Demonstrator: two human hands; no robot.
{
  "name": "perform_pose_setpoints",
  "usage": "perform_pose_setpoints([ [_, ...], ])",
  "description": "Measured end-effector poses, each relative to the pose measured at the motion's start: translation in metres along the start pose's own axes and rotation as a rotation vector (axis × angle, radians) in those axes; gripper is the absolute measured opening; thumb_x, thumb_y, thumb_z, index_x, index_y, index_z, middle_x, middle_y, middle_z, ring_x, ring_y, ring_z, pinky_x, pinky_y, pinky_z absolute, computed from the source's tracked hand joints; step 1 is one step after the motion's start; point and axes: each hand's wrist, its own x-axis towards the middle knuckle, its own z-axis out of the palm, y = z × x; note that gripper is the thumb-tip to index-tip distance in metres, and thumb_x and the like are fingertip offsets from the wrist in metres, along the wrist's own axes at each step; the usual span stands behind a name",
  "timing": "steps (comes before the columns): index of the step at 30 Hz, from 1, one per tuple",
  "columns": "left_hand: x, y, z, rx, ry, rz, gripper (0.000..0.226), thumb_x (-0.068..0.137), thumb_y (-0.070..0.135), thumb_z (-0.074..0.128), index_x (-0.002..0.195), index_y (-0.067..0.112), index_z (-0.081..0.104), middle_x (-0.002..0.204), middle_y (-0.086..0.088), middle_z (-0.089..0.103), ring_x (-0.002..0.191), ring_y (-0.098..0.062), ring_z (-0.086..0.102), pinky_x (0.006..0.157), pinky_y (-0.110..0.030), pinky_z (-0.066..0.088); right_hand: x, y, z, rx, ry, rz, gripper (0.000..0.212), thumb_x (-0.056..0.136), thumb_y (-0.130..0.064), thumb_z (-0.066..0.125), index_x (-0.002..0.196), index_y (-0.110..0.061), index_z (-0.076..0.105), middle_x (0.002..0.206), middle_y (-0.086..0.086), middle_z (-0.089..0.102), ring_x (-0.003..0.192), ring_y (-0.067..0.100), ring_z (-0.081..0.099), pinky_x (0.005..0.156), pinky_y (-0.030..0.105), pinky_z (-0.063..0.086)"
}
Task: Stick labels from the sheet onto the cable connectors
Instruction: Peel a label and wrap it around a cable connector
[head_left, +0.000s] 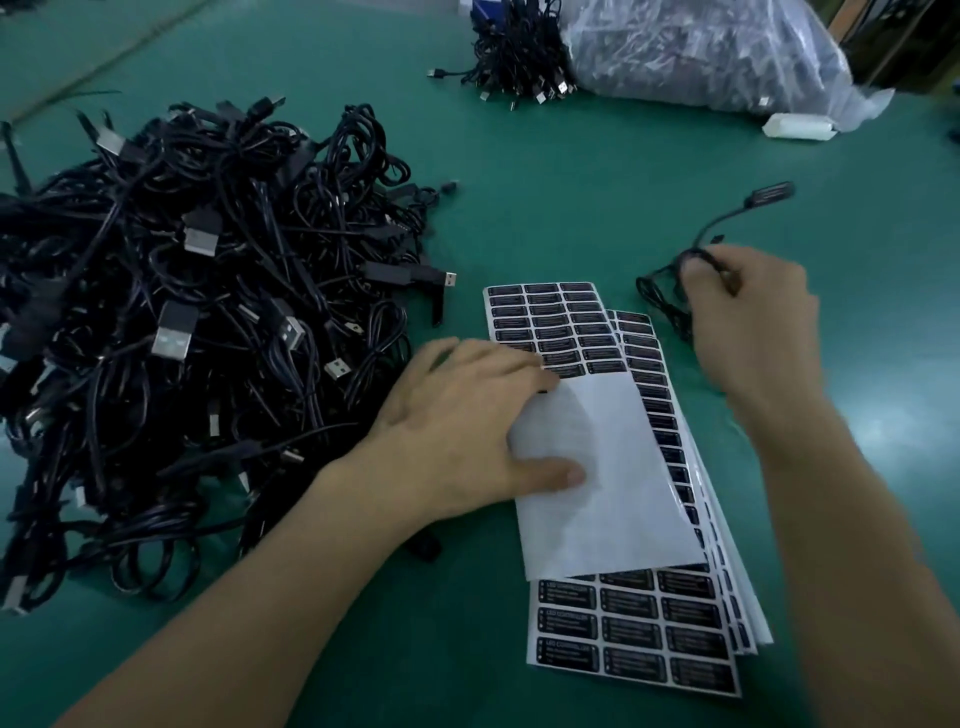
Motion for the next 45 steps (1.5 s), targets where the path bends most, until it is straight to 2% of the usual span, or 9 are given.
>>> perform_pose_setpoints([
  [3, 0.001, -0.004, 0.002, -0.075, 0.001, 0.000, 0.087, 0.072, 0.086, 0.056, 0.147, 0.043, 0.042, 0.157, 0.024, 0.034, 0.145, -0.001, 0.022, 0.118, -0.030, 0.000, 0.013, 0.021, -0.005, -0.180, 0.007, 0.067, 0.031, 0.099, -0.021, 0.050, 0.078, -0.001, 0.061, 0.055, 0.004, 0.048, 0.053, 0.009, 0.044, 0.049, 0.022, 0.032],
  [5, 0.000, -0.006, 0.002, -0.119, 0.005, 0.018, 0.087, 0.071, 0.084, 0.060, 0.146, 0.044, 0.043, 0.157, 0.024, 0.034, 0.146, 0.000, 0.021, 0.116, -0.025, -0.001, 0.017, 0.029, -0.004, -0.305, -0.053, 0.106, 0.032, 0.099, -0.024, 0.052, 0.084, 0.003, 0.060, 0.072, 0.016, 0.058, 0.078, 0.032, 0.054, 0.067, 0.033, 0.036],
  [11, -0.001, -0.004, 0.001, -0.120, 0.079, 0.014, 0.073, 0.078, 0.077, 0.061, 0.138, 0.037, 0.056, 0.146, 0.019, 0.051, 0.138, -0.007, 0.041, 0.112, -0.027, 0.019, -0.002, 0.008, 0.010, -0.499, 0.079, 0.036, 0.043, 0.093, -0.036, 0.061, 0.127, -0.010, 0.056, 0.132, 0.019, 0.048, 0.122, 0.040, 0.039, 0.101, 0.047, 0.032],
  [14, -0.002, -0.001, -0.004, -0.054, 0.253, -0.035, 0.034, 0.093, 0.054, 0.056, 0.115, 0.031, 0.067, 0.115, 0.014, 0.067, 0.111, -0.014, 0.057, 0.086, -0.029, 0.034, -0.006, -0.009, 0.020, -0.402, -0.016, -0.063, 0.036, 0.091, -0.041, 0.057, 0.118, -0.018, 0.063, 0.116, 0.017, 0.056, 0.109, 0.037, 0.048, 0.095, 0.040, 0.038],
  [18, -0.005, -0.001, -0.012, 0.041, 0.492, -0.135, 0.004, 0.083, 0.020, 0.067, 0.087, 0.020, 0.068, 0.085, 0.004, 0.068, 0.090, -0.026, 0.061, 0.082, -0.038, 0.043, -0.016, -0.028, 0.034, -0.225, -0.266, -0.115, 0.030, 0.094, -0.033, 0.061, 0.120, -0.018, 0.069, 0.107, 0.002, 0.066, 0.100, 0.020, 0.059, 0.089, 0.026, 0.042],
  [21, -0.008, -0.005, -0.021, 0.148, 0.345, -0.281, 0.019, 0.082, 0.034, 0.063, 0.097, 0.023, 0.065, 0.095, 0.005, 0.067, 0.101, -0.024, 0.057, 0.090, -0.041, 0.038, -0.025, -0.032, 0.045, -0.128, -0.425, -0.145, 0.022, 0.094, -0.025, 0.063, 0.112, -0.019, 0.073, 0.096, -0.009, 0.068, 0.097, 0.014, 0.062, 0.087, 0.022, 0.043],
  [26, -0.016, -0.011, -0.031, 0.292, 0.140, -0.319, 0.023, 0.084, 0.049, 0.057, 0.099, 0.034, 0.066, 0.110, 0.008, 0.058, 0.113, -0.020, 0.049, 0.097, -0.040, 0.034, -0.036, -0.015, 0.057, 0.028, -0.321, -0.086, 0.024, 0.093, -0.009, 0.058, 0.108, -0.017, 0.075, 0.087, -0.015, 0.069, 0.080, 0.001, 0.064, 0.069, 0.004, 0.044],
  [36, -0.022, -0.010, -0.037, 0.270, 0.020, -0.260, 0.020, 0.090, 0.056, 0.060, 0.085, 0.036, 0.064, 0.110, 0.017, 0.054, 0.109, -0.011, 0.044, 0.098, -0.037, 0.027, -0.043, -0.005, 0.058, 0.117, -0.238, -0.066, 0.025, 0.092, -0.006, 0.058, 0.097, -0.024, 0.076, 0.077, -0.024, 0.065, 0.072, -0.009, 0.060, 0.065, 0.004, 0.042],
  [45, -0.018, -0.004, -0.042, -0.174, 0.840, -0.148, 0.018, 0.106, 0.030, 0.044, 0.098, 0.018, 0.055, 0.057, 0.007, 0.049, 0.046, -0.020, 0.047, 0.045, -0.036, 0.039, -0.043, -0.006, 0.059, 0.092, -0.271, -0.081, 0.020, 0.094, -0.013, 0.060, 0.101, -0.023, 0.076, 0.079, -0.021, 0.066, 0.077, -0.002, 0.063, 0.070, 0.013, 0.047],
])
